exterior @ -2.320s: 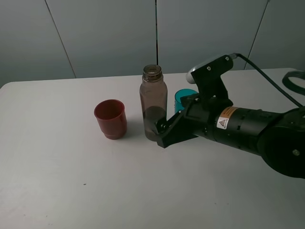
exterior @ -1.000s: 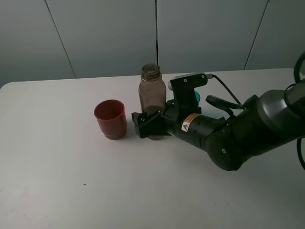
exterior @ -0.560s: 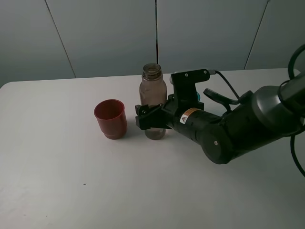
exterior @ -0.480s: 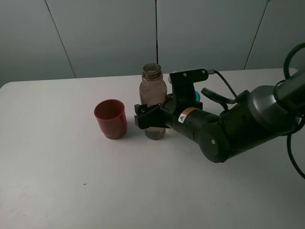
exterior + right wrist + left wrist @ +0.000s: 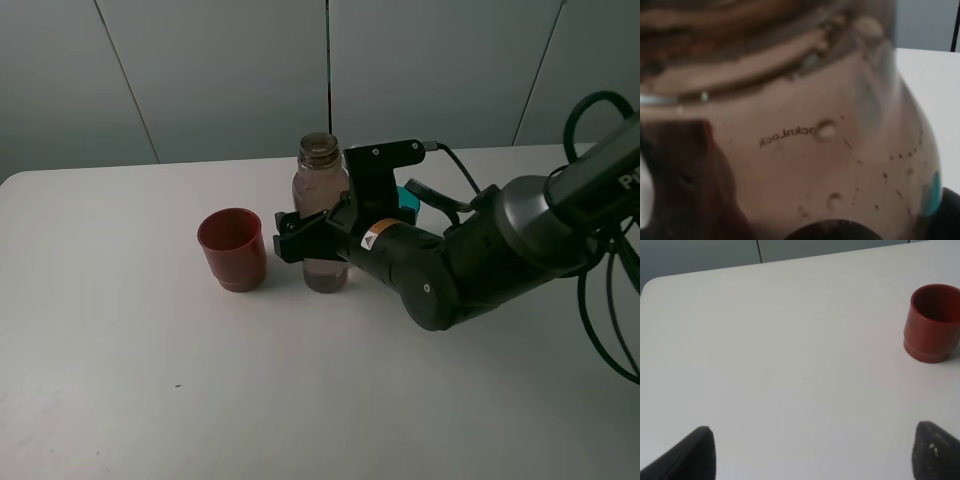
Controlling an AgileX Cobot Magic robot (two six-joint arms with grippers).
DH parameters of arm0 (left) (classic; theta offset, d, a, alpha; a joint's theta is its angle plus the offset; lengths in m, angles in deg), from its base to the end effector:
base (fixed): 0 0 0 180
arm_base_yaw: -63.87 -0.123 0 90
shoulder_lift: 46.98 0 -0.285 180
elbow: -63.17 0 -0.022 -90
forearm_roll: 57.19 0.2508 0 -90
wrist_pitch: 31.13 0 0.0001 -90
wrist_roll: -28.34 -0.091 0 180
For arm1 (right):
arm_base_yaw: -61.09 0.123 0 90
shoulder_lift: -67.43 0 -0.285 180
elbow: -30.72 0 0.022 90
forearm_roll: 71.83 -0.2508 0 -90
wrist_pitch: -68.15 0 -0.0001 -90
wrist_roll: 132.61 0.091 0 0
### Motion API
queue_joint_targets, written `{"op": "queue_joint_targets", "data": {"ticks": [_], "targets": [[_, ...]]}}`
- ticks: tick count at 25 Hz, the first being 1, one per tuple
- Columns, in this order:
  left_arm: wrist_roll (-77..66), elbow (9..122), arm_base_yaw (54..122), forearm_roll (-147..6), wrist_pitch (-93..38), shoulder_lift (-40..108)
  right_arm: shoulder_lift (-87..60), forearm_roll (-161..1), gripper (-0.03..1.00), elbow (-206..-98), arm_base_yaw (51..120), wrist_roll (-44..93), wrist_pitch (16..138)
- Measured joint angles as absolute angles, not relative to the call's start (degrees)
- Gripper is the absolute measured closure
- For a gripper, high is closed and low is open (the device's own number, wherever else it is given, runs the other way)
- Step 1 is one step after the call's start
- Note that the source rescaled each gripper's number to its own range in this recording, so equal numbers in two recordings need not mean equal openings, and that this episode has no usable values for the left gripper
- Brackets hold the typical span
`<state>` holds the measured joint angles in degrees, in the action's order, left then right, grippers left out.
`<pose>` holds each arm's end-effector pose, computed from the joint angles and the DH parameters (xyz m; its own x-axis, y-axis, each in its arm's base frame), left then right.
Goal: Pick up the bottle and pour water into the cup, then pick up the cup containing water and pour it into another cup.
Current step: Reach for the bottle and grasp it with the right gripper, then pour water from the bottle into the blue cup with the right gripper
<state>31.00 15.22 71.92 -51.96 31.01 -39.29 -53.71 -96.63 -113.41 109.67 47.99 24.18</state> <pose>-0.0064 0.0083 0.2786 -0.4602 0.0614 -0.8857 0.0672 0.9972 0.0342 0.2474 0.2404 0.1067 -0.4493 -0.0386 -0.8925 -0.4206 0.8906 0.1732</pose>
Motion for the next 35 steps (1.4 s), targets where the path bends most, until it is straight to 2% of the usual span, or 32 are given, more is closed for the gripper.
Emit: {"op": "queue_joint_targets", "data": {"ticks": [13, 14, 15, 16, 17, 18, 29, 35], "targets": [[31.0, 15.22, 71.92, -51.96, 31.01, -39.29, -53.74, -97.87, -0.03, -113.65, 109.67, 47.99, 24.7], [31.0, 15.22, 71.92, -51.96, 31.01, -39.29, -53.74, -97.97, 0.02, -113.65, 109.67, 47.99, 24.7], [31.0, 15.22, 71.92, -51.96, 31.01, -39.29, -53.74, -97.96, 0.25, -113.65, 109.67, 47.99, 24.7], [31.0, 15.22, 71.92, -51.96, 31.01, -39.29, -53.74, -97.96, 0.63, -113.65, 109.67, 47.99, 24.7], [31.0, 15.22, 71.92, -51.96, 31.01, -39.29, -53.84, -98.09, 0.88, -113.65, 109.67, 47.39, 24.7], [31.0, 15.22, 71.92, -51.96, 31.01, -39.29, -53.84, -98.33, 0.96, -113.65, 109.67, 47.39, 24.7], [31.0, 15.22, 71.92, -51.96, 31.01, -39.29, -53.84, -97.97, 0.96, -113.65, 109.67, 47.06, 24.83], [31.0, 15.22, 71.92, -51.96, 31.01, -39.29, -50.05, -97.91, 0.96, -113.65, 109.67, 42.48, 29.75]]}}
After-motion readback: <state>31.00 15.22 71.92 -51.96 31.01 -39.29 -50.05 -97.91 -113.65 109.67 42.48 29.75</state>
